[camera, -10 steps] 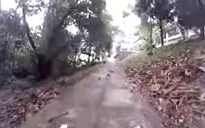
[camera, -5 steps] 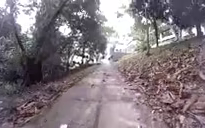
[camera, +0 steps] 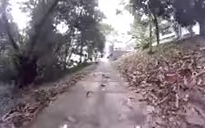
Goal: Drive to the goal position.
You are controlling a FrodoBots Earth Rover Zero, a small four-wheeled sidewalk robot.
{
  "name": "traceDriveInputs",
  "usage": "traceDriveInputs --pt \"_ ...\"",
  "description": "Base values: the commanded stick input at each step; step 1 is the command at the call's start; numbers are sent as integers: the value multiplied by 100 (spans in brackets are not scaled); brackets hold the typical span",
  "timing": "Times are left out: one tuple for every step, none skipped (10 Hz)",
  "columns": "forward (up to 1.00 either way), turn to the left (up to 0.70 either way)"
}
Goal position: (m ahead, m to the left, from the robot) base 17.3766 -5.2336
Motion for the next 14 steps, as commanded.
traceDriveInputs --pt "100 0" --pt "100 0" --pt "100 -6" --pt "100 -22" --pt "100 -15" --pt "100 0" --pt "100 0" --pt "100 -26" --pt "100 -8" --pt "100 0" --pt "100 0" --pt "100 -4" --pt "100 -20" --pt "100 0"
